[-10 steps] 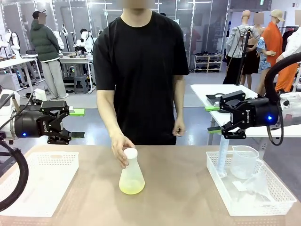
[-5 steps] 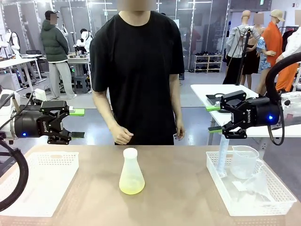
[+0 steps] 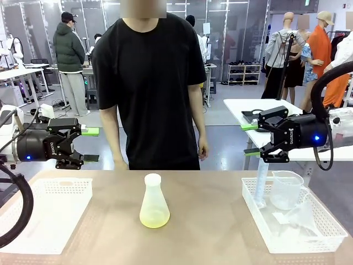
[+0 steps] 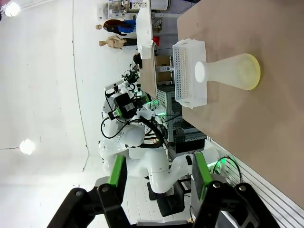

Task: Prepare the solutions needed for the experiment.
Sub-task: When the human places the Big flask in the center of the table, pick up the Big flask and place it in the left Organizing basket.

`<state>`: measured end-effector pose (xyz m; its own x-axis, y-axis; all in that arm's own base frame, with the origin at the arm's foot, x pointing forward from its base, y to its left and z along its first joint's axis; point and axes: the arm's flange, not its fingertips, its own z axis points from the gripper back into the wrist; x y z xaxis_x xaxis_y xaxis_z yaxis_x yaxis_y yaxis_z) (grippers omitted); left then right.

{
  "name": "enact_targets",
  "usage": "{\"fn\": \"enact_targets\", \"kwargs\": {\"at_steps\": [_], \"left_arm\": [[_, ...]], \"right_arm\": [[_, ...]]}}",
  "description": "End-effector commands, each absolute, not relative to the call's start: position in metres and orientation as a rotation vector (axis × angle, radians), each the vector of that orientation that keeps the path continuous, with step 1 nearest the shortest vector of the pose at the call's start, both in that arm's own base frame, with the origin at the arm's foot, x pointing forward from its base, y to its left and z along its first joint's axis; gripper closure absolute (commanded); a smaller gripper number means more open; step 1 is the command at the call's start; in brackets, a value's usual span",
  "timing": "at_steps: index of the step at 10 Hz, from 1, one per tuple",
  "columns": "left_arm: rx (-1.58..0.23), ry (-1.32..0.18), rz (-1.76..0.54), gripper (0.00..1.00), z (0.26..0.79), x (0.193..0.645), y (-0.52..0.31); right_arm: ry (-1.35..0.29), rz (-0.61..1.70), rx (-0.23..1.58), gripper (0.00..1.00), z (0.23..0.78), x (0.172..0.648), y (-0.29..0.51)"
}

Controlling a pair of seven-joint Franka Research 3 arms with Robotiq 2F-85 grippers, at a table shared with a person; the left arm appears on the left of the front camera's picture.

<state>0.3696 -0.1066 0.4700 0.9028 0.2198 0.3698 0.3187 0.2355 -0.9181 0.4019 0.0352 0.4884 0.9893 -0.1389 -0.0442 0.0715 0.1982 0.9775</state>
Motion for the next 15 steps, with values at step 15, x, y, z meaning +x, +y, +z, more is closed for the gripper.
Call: {"fn": "enact_targets", "kwargs": {"at_steps": [15], "left_arm": [[-1.141, -1.013, -0.628, 0.00, 0.458, 0.430, -0.129]], "right_arm": [[-0.072, -0.152, 1.363, 0.30, 0.489, 0.402, 0.036]]}}
